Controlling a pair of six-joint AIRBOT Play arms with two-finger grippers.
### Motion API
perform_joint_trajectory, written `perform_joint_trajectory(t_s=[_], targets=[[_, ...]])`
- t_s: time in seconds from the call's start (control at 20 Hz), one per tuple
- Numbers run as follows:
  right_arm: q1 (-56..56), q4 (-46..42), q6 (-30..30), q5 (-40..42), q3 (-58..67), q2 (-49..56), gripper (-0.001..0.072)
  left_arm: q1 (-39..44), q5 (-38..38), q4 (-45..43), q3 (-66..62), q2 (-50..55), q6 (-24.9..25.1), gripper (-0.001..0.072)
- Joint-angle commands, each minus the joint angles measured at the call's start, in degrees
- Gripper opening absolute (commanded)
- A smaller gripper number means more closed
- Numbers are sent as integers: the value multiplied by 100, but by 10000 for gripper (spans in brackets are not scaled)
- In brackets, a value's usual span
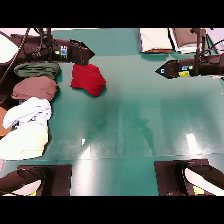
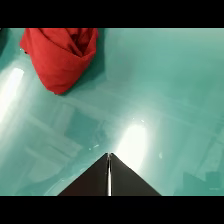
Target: Fold the shirts.
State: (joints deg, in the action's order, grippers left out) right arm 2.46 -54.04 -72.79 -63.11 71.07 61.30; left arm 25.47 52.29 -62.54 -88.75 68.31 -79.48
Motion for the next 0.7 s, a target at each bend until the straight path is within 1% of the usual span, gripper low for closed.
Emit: perform_joint_trajectory(t_s=[0.0,0.2,0.3,0.4,0.45,0.5,0.55,0.6,0.65], targets=[[2,13,-2,11,-11,2,21,2,-4,0,9,4,2,27],[2,11,-2,15,-11,42,21,2,-42,4,7,0,0,26],[2,9,-2,15,-11,42,21,2,-42,144,7,0,0,27],[2,9,-2,15,-11,42,20,2,-313,164,7,4,7,28],[2,9,-2,15,-11,39,20,0,-492,31,9,20,13,54],[2,9,-2,15,-11,42,21,0,-671,-343,31,26,-13,380],[2,11,-2,20,-11,42,21,-31,-804,-750,72,63,-317,560],[2,48,-2,92,-11,42,21,-131,-791,-1150,92,184,-785,559],[7,55,-2,205,-11,42,20,-260,-682,-1397,98,358,-1117,560]])
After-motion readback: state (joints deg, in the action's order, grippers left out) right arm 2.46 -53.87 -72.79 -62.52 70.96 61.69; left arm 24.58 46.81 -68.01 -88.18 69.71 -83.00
